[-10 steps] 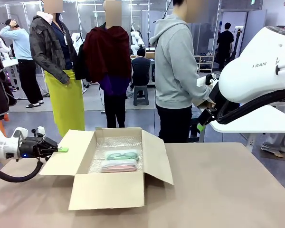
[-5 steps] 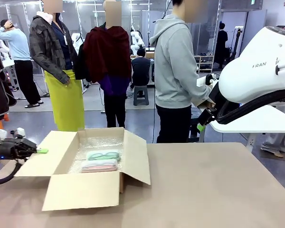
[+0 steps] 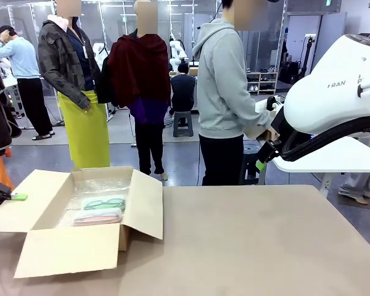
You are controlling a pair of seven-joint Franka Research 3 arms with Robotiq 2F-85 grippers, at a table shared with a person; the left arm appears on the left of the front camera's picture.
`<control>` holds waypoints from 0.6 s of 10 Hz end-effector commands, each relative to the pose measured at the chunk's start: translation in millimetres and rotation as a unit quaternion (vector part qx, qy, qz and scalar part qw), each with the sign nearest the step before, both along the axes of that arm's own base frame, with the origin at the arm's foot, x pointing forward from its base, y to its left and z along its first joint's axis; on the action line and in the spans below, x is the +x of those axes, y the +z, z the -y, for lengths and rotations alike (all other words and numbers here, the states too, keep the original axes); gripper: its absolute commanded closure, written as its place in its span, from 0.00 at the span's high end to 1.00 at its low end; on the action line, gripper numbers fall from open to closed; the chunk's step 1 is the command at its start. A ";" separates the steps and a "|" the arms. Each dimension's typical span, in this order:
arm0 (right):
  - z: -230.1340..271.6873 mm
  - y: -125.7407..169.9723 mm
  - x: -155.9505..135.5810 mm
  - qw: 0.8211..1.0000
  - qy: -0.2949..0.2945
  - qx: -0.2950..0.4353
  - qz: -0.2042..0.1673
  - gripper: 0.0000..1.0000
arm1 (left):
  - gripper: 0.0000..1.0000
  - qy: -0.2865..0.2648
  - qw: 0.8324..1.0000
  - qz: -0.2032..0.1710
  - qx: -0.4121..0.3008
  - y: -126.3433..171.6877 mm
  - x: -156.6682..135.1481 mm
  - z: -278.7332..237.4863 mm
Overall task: Pack the glasses set securely to prepare it for shipping.
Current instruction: Position the Package Box on the left side of the table.
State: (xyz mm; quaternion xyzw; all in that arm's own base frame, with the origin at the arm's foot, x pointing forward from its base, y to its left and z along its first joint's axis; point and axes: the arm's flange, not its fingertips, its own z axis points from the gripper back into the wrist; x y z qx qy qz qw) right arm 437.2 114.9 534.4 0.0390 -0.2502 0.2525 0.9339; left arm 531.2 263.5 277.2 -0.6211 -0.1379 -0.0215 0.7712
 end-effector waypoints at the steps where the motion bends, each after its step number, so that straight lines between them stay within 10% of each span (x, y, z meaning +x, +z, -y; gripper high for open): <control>1: -1.7 2.5 0.0 1.000 -0.001 -0.005 -0.003 1.00 | 0.03 -0.017 1.000 0.001 0.004 4.2 -3.8 -30.8; 6: -1.7 2.5 0.0 1.000 -0.001 -0.005 -0.003 1.00 | 0.03 -0.036 0.999 -0.029 0.011 24.1 3.2 -57.8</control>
